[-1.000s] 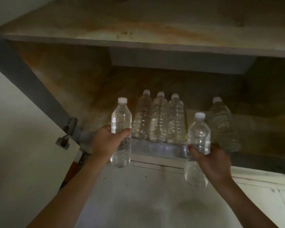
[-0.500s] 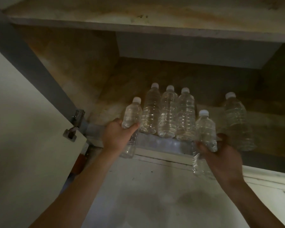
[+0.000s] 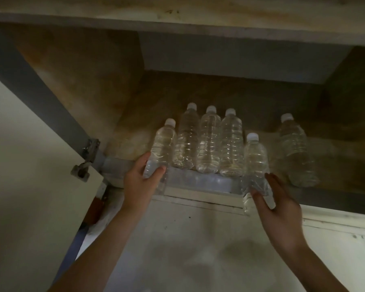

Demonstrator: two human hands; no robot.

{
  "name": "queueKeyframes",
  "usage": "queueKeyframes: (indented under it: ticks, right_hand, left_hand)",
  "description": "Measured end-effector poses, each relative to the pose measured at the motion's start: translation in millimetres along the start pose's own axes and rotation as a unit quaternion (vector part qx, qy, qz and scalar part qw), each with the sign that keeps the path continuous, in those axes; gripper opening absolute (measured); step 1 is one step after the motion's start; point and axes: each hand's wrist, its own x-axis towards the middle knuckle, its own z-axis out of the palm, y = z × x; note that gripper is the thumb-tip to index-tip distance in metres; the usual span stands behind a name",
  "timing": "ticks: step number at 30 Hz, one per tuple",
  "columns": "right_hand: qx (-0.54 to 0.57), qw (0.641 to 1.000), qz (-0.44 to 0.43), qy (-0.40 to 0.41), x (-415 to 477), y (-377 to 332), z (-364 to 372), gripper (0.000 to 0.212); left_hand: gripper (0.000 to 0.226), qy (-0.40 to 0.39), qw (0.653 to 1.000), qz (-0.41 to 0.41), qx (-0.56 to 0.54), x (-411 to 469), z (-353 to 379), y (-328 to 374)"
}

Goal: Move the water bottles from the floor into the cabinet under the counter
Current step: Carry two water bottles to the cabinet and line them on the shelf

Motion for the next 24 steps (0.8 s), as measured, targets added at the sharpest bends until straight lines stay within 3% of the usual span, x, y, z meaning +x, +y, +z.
queueKeyframes:
  ticks: [14, 24]
  right_hand:
    - [-0.008, 0.998, -0.062, -0.003, 54, 2, 8, 0.044]
    - [-0.025, 0.998, -0.057, -0.009, 75, 2, 14, 0.055]
  left_hand:
    - [0.042, -0.002, 0.999, 0.014, -0.047, 48, 21, 3]
    - [0.041, 0.0, 0.999, 0.032, -0.037, 71, 31, 2]
